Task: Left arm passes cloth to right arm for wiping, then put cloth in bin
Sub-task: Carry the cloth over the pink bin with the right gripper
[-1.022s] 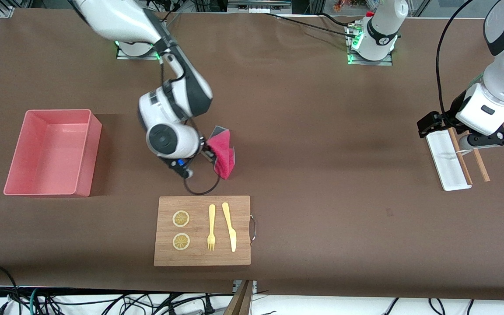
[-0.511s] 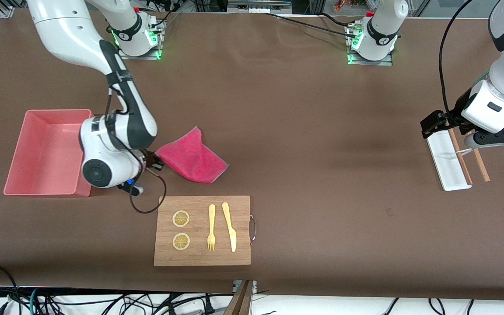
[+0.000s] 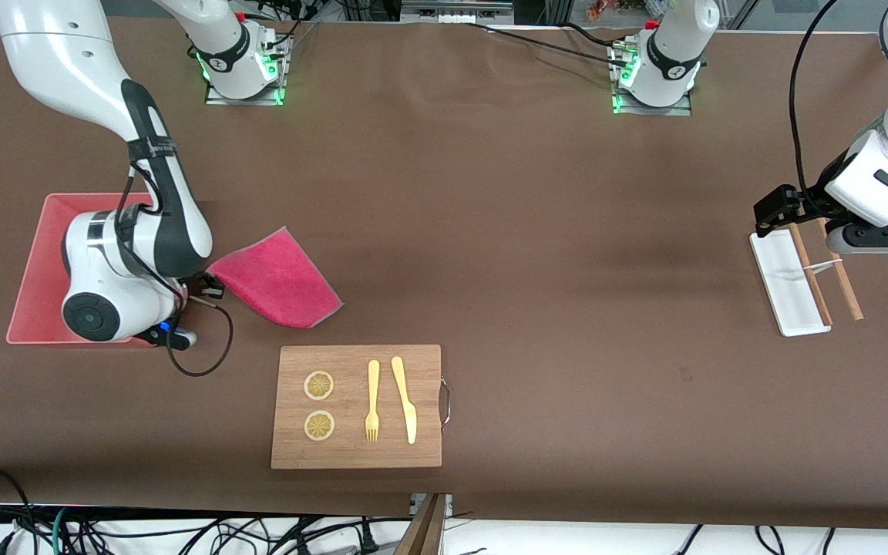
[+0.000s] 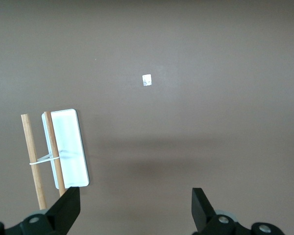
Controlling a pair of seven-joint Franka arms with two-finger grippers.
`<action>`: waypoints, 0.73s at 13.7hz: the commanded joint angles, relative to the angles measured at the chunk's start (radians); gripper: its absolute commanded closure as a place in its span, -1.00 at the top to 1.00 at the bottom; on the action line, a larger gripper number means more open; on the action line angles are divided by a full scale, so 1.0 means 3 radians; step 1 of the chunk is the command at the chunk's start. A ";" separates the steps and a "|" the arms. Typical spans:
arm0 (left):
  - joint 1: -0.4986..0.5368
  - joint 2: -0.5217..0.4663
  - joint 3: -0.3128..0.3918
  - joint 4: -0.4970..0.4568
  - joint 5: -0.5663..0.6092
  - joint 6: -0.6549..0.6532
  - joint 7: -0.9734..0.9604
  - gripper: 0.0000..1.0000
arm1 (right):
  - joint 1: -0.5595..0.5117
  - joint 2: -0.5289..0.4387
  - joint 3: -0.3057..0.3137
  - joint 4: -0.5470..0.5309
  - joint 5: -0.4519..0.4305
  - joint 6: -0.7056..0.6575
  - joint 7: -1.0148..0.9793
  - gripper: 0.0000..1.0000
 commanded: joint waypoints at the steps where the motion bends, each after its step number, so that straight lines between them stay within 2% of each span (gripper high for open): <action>1: 0.0028 0.0018 0.0003 0.0078 0.0010 -0.0089 0.0236 1.00 | 0.0008 -0.0232 -0.0029 0.0097 -0.0101 -0.0258 -0.0274 -1.00; 6: 0.0028 0.0048 0.0003 0.0165 0.0030 -0.0099 0.0185 1.00 | 0.0003 -0.0314 -0.0279 0.0684 -0.0101 -0.1004 -0.0933 -1.00; 10: 0.0028 0.0079 0.0003 0.0190 0.0025 -0.0094 0.0185 1.00 | 0.0003 -0.0508 -0.0443 0.0849 -0.0111 -0.1353 -0.1338 -1.00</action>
